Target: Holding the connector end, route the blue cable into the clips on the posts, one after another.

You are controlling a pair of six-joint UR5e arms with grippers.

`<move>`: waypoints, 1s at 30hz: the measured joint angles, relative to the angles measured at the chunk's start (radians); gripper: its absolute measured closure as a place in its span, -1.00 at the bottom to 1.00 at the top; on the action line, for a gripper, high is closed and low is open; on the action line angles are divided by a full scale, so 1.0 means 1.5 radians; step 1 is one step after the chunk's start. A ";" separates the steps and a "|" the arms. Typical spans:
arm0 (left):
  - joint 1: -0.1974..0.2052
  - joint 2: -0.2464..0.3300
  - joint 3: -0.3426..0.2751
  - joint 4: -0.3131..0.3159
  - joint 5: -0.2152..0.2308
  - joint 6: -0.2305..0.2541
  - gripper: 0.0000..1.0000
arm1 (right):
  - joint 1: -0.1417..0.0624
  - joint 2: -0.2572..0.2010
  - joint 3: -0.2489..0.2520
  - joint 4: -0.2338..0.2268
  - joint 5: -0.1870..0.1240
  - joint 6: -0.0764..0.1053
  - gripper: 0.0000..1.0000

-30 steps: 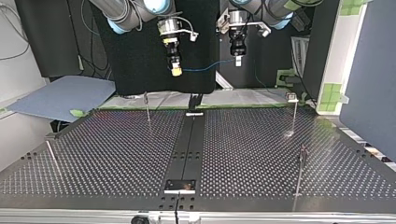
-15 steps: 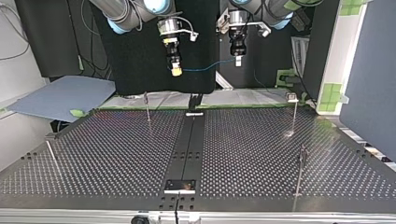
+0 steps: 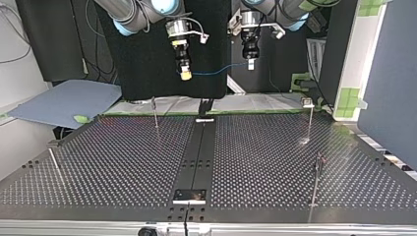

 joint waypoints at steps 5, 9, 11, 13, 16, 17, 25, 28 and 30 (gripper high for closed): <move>0.001 -0.006 -0.001 -0.006 0.002 0.003 1.00 | 0.001 0.000 0.000 0.003 0.000 0.000 1.00; 0.002 -0.023 -0.001 -0.024 0.003 0.004 1.00 | 0.000 0.000 0.000 0.006 0.000 0.000 1.00; 0.002 -0.029 -0.001 -0.030 0.003 0.004 1.00 | 0.000 0.000 0.000 0.006 0.000 0.000 1.00; 0.002 -0.032 -0.001 -0.032 0.003 0.004 1.00 | 0.000 0.000 0.000 0.006 0.000 0.000 1.00; 0.002 -0.033 -0.001 -0.033 0.003 0.004 1.00 | 0.000 0.000 0.000 0.006 0.000 0.000 1.00; 0.002 -0.033 -0.001 -0.033 0.003 0.004 1.00 | 0.000 0.000 0.000 0.006 0.000 0.000 1.00; 0.002 -0.034 -0.001 -0.034 0.003 0.004 1.00 | 0.000 0.000 0.000 0.006 0.000 0.000 1.00; 0.002 -0.034 -0.001 -0.034 0.003 0.004 1.00 | 0.001 0.001 -0.002 0.008 0.002 -0.002 1.00; 0.002 -0.034 -0.001 -0.034 0.003 0.004 1.00 | 0.005 0.008 -0.005 0.014 0.008 -0.005 1.00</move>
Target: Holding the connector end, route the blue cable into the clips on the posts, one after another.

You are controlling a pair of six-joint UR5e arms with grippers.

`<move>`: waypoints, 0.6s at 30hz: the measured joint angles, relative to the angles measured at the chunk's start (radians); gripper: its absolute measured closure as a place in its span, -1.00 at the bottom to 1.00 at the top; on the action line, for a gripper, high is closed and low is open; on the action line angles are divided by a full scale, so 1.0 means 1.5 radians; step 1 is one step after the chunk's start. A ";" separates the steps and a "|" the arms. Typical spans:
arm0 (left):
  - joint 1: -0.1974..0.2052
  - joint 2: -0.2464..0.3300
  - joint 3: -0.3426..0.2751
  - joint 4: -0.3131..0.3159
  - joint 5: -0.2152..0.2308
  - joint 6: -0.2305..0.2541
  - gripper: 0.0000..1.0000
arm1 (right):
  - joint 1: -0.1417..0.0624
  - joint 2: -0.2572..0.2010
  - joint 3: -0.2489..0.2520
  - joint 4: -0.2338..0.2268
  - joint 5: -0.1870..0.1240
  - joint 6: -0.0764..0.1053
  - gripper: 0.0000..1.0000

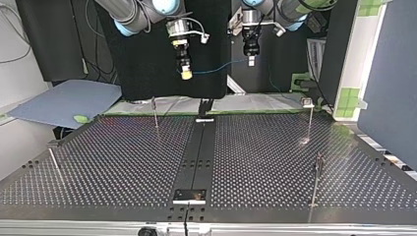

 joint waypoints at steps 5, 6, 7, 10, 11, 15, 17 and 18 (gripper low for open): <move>0.000 0.000 0.000 0.000 0.000 0.000 1.00 | 0.003 0.024 -0.003 0.024 0.010 -0.003 1.00; 0.000 0.000 0.000 0.000 0.000 0.000 1.00 | 0.003 0.032 -0.003 0.031 0.011 -0.003 1.00; 0.000 0.000 0.000 0.000 0.000 0.000 1.00 | 0.003 0.037 -0.003 0.037 0.011 -0.004 1.00; 0.000 0.000 0.000 0.000 0.000 0.000 1.00 | 0.003 0.053 -0.003 0.052 0.011 -0.004 1.00; 0.000 0.000 0.000 0.000 0.000 0.000 1.00 | 0.003 0.058 -0.003 0.055 0.012 -0.004 1.00; 0.000 0.000 0.000 0.000 0.000 0.000 1.00 | 0.004 0.080 -0.003 0.062 0.012 -0.004 1.00; 0.000 0.000 0.000 0.000 0.000 0.000 1.00 | 0.004 0.086 -0.003 0.062 0.012 -0.004 1.00; 0.000 0.000 0.000 0.000 0.000 0.000 1.00 | 0.004 0.088 -0.003 0.062 0.012 -0.004 1.00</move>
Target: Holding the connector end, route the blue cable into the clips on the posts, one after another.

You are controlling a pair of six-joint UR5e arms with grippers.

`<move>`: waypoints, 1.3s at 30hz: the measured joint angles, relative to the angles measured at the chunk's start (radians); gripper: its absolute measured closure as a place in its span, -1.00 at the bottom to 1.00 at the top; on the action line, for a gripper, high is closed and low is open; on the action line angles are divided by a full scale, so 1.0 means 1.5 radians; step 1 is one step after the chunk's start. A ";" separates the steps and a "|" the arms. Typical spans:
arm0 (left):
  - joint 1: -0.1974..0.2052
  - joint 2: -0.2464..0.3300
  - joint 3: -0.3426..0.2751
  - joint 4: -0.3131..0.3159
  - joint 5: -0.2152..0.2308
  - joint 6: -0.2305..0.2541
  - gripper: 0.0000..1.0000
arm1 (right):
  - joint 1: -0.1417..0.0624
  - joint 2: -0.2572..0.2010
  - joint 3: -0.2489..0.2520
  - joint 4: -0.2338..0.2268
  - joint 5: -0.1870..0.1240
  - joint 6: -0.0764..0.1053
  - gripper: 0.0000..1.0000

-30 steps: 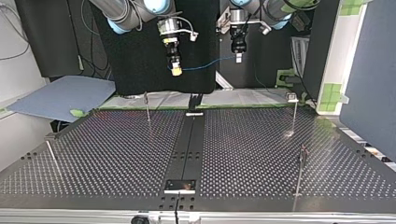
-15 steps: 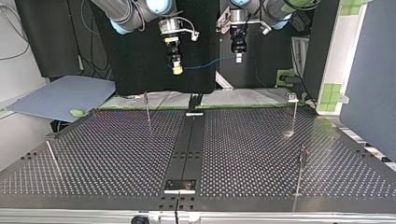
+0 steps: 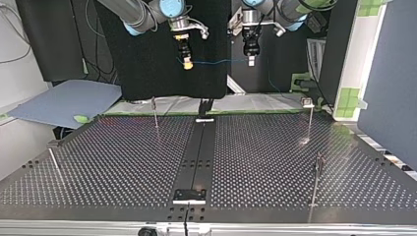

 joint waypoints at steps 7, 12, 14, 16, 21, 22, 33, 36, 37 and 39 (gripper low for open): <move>0.000 0.000 0.000 0.000 0.000 0.000 1.00 | -0.002 0.001 0.000 0.003 0.002 0.002 1.00; 0.008 0.008 0.003 -0.008 0.008 0.005 1.00 | -0.012 -0.019 -0.007 0.023 0.017 0.022 1.00; 0.017 0.017 0.006 -0.017 0.017 0.003 1.00 | -0.013 -0.028 -0.008 0.032 0.015 0.031 1.00; 0.028 0.028 0.007 -0.028 0.028 -0.005 1.00 | -0.013 -0.040 -0.008 0.043 0.008 0.043 1.00; 0.050 0.055 0.008 -0.055 0.046 -0.028 1.00 | -0.019 -0.067 -0.012 0.054 -0.018 0.070 1.00; 0.053 0.062 0.008 -0.062 0.044 -0.032 1.00 | -0.020 -0.072 -0.014 0.055 -0.022 0.075 1.00; 0.067 0.124 0.029 -0.124 0.017 -0.048 1.00 | -0.027 -0.128 -0.045 0.100 -0.078 0.113 1.00; 0.070 0.140 0.041 -0.140 0.025 -0.046 1.00 | -0.028 -0.145 -0.053 0.112 -0.095 0.120 1.00; 0.072 0.147 0.046 -0.147 0.028 -0.047 1.00 | -0.029 -0.151 -0.058 0.117 -0.101 0.124 1.00; 0.073 0.158 0.055 -0.158 0.032 -0.051 1.00 | -0.029 -0.164 -0.069 0.130 -0.114 0.132 1.00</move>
